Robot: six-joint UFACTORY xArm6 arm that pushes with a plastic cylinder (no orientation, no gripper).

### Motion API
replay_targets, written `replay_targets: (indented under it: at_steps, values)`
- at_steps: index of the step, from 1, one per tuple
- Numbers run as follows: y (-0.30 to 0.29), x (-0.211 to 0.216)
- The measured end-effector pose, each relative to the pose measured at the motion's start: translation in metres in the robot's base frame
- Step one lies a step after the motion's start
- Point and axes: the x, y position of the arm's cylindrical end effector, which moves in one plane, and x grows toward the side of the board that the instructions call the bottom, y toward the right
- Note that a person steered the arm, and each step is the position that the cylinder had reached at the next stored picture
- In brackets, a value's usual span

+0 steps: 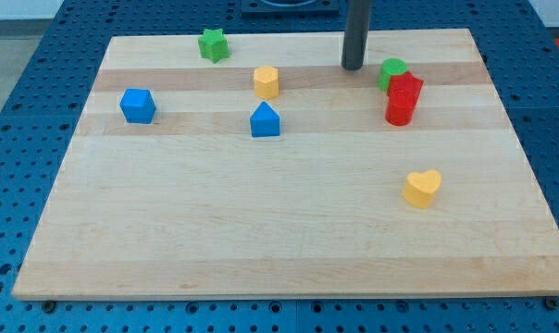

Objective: Move the yellow hexagon to the top left of the blue triangle

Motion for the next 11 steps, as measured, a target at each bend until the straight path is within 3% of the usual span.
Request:
replay_targets:
  at_steps: [7, 11]
  values:
    - [-0.072, 0.005]
    - [-0.116, 0.034]
